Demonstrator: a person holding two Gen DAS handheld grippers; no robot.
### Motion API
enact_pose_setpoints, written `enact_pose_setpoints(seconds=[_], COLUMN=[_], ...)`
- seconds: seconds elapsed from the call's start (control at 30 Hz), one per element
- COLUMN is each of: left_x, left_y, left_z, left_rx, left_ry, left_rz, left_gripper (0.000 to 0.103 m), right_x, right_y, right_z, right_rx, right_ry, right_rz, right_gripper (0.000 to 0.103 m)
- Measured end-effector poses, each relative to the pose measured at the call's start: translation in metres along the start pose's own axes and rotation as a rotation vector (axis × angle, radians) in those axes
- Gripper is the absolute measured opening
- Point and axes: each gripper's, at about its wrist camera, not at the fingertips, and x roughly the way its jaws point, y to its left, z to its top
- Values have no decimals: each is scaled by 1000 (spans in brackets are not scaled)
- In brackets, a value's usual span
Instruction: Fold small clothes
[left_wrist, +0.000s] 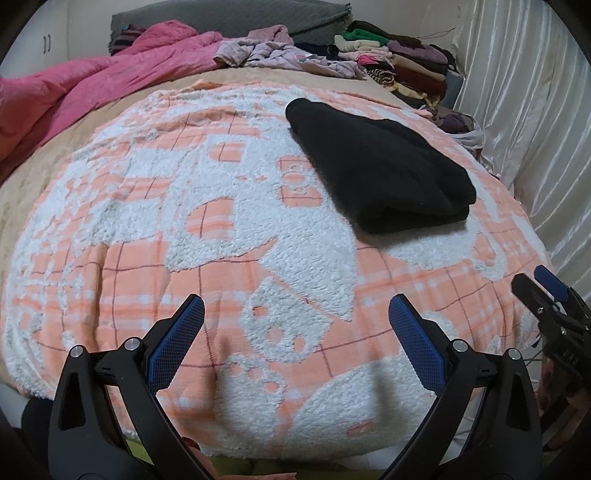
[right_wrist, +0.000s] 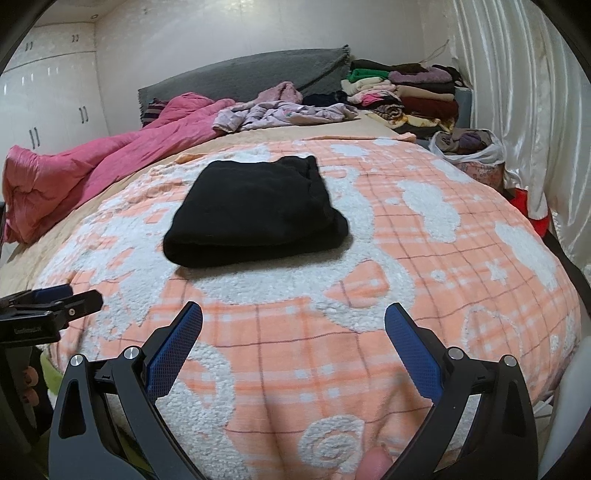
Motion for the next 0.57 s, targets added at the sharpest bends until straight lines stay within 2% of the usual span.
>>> enact_pose_setpoints(seconds=[0.13, 0.3, 0.4, 0.57], left_x=[3, 4, 0, -8], left_y=[17, 77, 143, 291], left_z=[1, 20, 39, 70], left_rx=[-31, -151, -220, -348], left_ry=[11, -3, -45, -59], left_rz=[28, 66, 191, 500], left_gripper=[93, 93, 94, 94], right_x=[-7, -30, -47, -79], right_y=[-26, -116, -200, -364], right_z=[-2, -11, -28, -76], right_rx=[64, 222, 351, 609], right_ry=[-15, -33, -25, 95], right_rz=[-84, -324, -526, -888], right_gripper=[99, 99, 99, 99])
